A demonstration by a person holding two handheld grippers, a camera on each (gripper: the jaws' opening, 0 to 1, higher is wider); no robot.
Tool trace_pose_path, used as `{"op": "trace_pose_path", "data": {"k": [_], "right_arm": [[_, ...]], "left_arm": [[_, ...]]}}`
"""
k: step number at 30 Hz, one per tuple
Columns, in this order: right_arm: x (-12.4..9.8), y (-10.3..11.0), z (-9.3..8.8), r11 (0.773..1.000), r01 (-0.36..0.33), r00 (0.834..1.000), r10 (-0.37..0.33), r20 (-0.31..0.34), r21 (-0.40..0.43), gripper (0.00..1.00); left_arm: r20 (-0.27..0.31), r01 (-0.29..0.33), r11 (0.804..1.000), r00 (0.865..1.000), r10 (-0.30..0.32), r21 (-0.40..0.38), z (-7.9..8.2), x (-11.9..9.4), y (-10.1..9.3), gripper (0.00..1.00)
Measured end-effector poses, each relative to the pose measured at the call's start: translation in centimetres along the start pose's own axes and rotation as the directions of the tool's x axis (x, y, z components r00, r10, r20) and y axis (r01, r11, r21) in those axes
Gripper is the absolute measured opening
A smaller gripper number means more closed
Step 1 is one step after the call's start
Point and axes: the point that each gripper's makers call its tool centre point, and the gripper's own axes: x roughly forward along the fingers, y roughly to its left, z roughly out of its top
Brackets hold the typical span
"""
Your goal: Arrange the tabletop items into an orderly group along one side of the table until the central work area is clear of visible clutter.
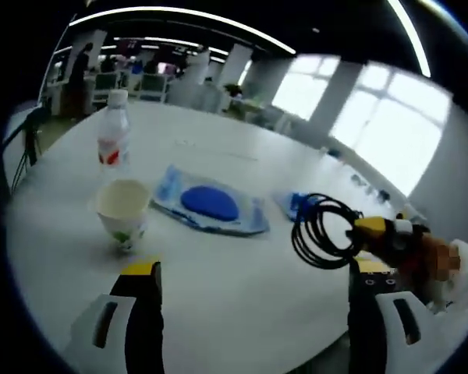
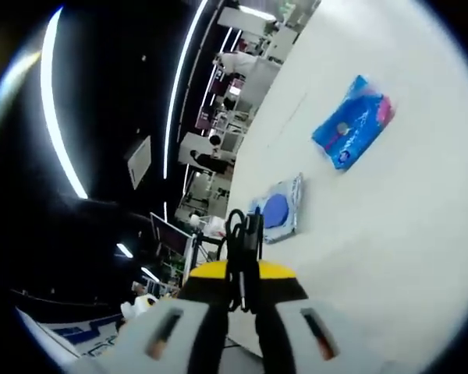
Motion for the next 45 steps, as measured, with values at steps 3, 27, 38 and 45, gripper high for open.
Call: {"op": "trace_pose_path", "data": {"k": [3, 27, 38, 45], "right_arm": [[-0.5, -0.4, 0.9, 1.000, 0.004, 1.000, -0.004, 0.019, 0.009, 0.08], [-1.4, -3.3, 4.1, 0.999, 0.009, 1.000, -0.010, 0.028, 0.032, 0.09], [-1.0, -4.1, 6.3, 1.000, -0.006, 1.000, 0.006, 0.008, -0.009, 0.09], [-0.9, -5.3, 6.6, 0.999, 0.037, 0.999, -0.038, -0.019, -0.019, 0.09]], "left_arm": [[-0.018, -0.016, 0.999, 1.000, 0.016, 0.036, -0.7, -1.0, 0.6, 0.96], [-0.008, -0.063, 0.996, 0.998, 0.063, -0.065, -3.6, -5.6, 2.0, 0.90], [0.017, -0.044, 0.997, 0.999, 0.045, -0.060, -3.1, -5.8, 1.6, 0.80], [0.054, -0.071, 0.994, 0.996, 0.076, -0.088, -2.5, -6.1, 2.3, 0.80]]}}
